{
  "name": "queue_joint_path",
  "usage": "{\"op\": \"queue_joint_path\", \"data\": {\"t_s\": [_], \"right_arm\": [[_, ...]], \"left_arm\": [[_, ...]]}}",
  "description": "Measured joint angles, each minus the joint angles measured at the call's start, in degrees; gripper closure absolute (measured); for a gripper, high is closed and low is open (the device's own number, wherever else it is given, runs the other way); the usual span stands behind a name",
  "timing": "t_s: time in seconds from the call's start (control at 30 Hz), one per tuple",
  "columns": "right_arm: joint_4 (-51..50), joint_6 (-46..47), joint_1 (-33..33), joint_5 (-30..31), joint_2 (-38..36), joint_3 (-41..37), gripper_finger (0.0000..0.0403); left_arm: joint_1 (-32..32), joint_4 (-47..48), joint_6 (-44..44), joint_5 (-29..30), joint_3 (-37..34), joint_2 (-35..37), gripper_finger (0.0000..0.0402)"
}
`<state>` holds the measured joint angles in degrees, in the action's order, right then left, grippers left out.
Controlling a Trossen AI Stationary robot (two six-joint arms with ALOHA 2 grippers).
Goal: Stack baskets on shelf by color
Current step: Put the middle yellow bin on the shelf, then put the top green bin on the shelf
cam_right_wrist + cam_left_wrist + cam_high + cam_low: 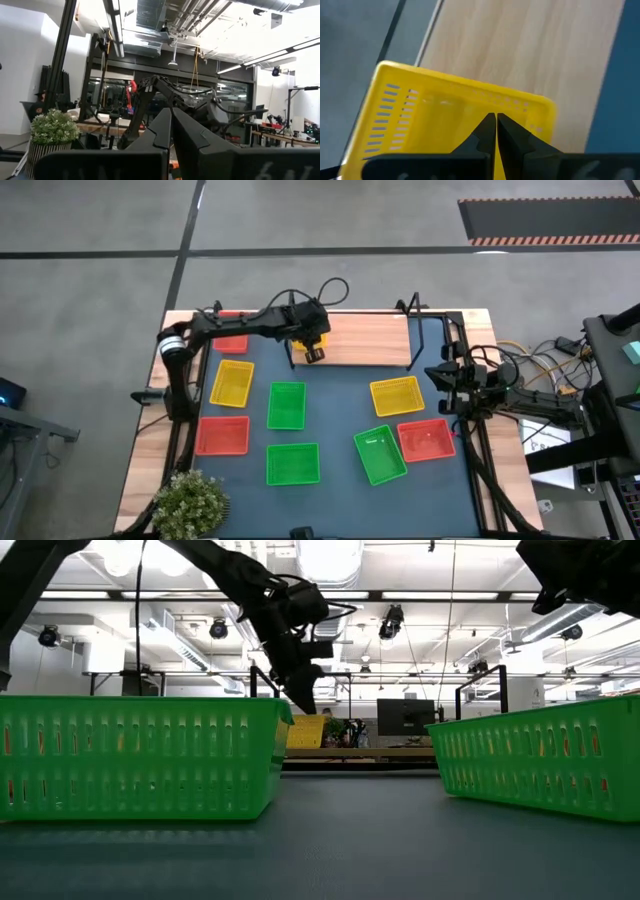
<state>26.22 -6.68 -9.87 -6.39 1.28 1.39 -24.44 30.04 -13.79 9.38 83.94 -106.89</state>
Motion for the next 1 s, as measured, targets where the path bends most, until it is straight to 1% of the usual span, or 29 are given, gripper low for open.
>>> {"op": "queue_joint_path", "data": {"t_s": [0.67,0.87,1.0], "right_arm": [[0.04,0.03,0.00,0.01,0.00,0.02,0.0394],[0.04,0.01,0.00,0.02,0.00,0.02,0.0394],[0.04,0.02,-0.02,0.02,0.00,0.02,0.0394]], "left_arm": [[3.58,0.15,1.75,-0.30,0.49,0.00,0.0401],[4.76,0.25,3.01,-0.25,2.67,0.32,0.0401],[6.93,2.80,4.12,-0.04,5.98,2.01,0.0401]]}}
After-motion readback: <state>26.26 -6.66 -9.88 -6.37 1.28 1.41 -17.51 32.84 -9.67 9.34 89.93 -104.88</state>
